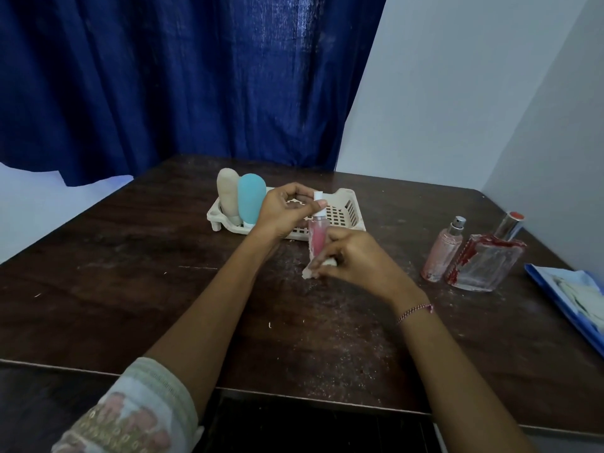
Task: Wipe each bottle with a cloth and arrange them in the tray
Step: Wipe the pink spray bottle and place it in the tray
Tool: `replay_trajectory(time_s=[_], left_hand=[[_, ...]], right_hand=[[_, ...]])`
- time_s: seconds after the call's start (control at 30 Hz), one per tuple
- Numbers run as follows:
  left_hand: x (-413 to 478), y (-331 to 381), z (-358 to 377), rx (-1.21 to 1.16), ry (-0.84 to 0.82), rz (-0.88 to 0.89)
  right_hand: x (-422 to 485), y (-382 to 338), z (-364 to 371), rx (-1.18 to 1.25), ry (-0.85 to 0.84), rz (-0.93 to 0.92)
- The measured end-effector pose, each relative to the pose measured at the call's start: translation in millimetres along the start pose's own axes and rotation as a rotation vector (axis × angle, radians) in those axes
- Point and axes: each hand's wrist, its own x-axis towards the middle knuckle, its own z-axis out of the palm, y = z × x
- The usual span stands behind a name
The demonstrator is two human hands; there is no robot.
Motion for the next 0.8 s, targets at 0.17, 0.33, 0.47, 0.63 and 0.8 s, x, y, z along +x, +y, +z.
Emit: replay_trajectory(time_s=[0.17,0.33,0.47,0.63,0.8], left_hand=[[-1.8,0.1,2.5,0.022,-0.031,0.045],[-0.6,-2.2,1.2,0.031,-0.035,0.056],[3.0,-3.7,-3.9,-0.008,0.005,-0.016],[6.5,-7.4,-7.0,0.004,0.001,-0.045],[6.2,-5.9,-4.5,0.014,-0.087,-0.002]], right_hand=[[2.2,-3.7,-1.0,-0.108,0.363,-0.056],[2.5,0.9,-2.7,-0.101,0.345,-0.071],[0.9,0.4,-3.1,-0.011,0.029,-0.048],[0.9,2.7,-5.4,0.067,-0.029,-0.011],[4.5,0.8,-1.1,-0.079,0.355,-0.109]])
